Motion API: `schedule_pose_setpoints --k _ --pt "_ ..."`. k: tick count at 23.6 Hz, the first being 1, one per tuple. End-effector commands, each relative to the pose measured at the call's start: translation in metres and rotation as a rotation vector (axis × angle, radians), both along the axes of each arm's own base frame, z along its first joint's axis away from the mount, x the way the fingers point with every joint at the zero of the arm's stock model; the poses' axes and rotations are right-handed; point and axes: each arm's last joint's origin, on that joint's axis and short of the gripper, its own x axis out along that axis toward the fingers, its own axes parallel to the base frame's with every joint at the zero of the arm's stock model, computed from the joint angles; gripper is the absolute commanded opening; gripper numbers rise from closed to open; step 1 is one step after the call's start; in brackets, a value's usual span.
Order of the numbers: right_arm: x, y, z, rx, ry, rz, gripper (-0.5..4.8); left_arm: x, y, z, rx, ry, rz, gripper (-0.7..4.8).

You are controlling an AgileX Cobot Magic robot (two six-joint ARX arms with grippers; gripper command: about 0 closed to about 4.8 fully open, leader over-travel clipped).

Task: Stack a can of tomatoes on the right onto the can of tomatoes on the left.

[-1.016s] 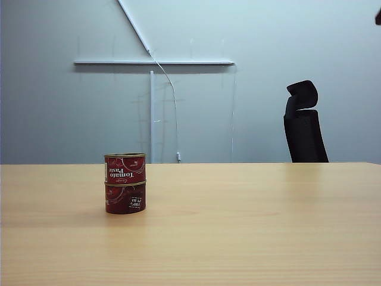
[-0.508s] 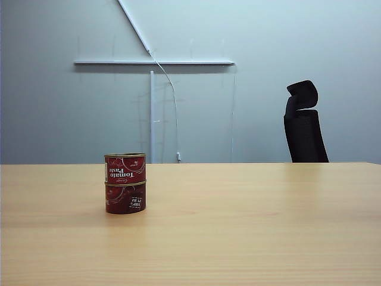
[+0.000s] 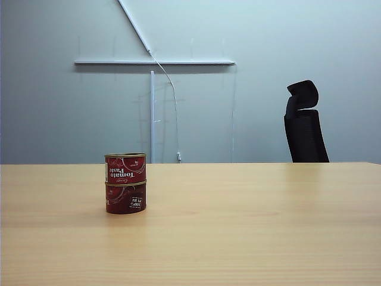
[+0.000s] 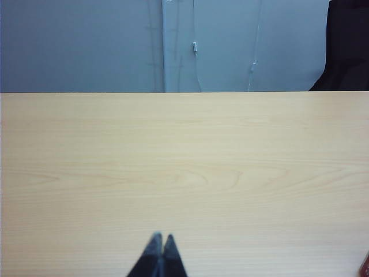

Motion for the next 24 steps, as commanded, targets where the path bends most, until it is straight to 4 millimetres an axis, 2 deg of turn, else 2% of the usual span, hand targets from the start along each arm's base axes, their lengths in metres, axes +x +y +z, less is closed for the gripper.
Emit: schedule_pose_setpoints --k 1,24 --pt "0.0002 -0.0004 -0.0007 0.0 -0.005 -0.019 -0.05 -0.0001 0.0 0.0019 -0.001 -0.012 -0.001 -0.04" --pt "0.0002 0.0012 -0.0006 0.004 -0.004 -0.001 -0.05 -0.0001 0.0 0.0019 -0.001 -0.012 -0.001 -0.04"
